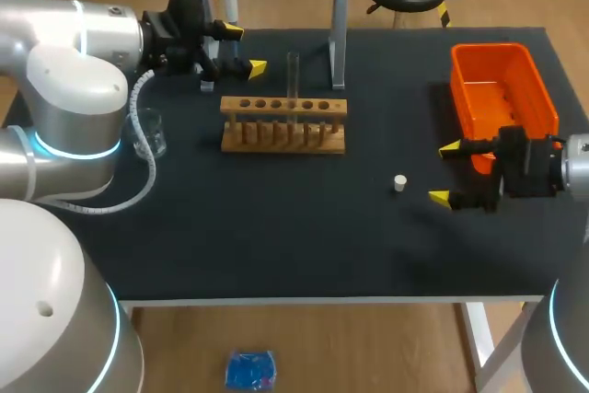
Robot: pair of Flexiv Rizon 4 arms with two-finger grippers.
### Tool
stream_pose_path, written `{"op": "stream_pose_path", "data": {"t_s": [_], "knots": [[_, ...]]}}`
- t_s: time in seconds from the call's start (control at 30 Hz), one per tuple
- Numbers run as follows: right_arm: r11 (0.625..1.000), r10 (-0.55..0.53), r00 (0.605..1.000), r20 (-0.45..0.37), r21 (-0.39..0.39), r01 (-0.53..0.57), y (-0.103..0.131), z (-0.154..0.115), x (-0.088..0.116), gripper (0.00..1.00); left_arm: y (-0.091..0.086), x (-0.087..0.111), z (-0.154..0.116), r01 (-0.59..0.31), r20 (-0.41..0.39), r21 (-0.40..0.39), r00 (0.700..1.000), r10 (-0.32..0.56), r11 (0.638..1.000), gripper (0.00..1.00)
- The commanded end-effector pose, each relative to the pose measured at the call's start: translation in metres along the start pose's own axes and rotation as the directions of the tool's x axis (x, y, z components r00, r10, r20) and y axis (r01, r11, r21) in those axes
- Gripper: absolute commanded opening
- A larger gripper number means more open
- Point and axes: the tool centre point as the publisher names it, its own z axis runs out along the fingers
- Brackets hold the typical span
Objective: Invert the test tube, pick up the pipette, mount the tip to pipette, aspirate from beaker and dispense into the tube, eject the tip, return the pipette, and cap with the stopper.
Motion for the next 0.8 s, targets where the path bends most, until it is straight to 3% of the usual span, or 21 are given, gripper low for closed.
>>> {"op": "stream_pose_path", "data": {"t_s": [0.03,0.57,0.8], "knots": [[1.0,-0.005,1.0,-0.006,0.006,0.005,-0.008,0.026,-0.013,1.0,0.0,0.0,0.0,0.001,-0.001,-0.001,1.0,-0.001,1.0,1.0],[1.0,0.019,0.999,-0.038,0.016,-0.019,-0.022,0.05,-0.021,1.0,0.0,0.0,0.0,0.001,-0.001,-0.001,1.0,-0.001,1.0,1.0],[0.999,0.031,0.999,-0.038,-0.016,-0.032,-0.025,0.063,-0.023,1.0,0.0,0.0,0.0,0.001,-0.001,-0.001,1.0,-0.001,1.0,1.0]]}}
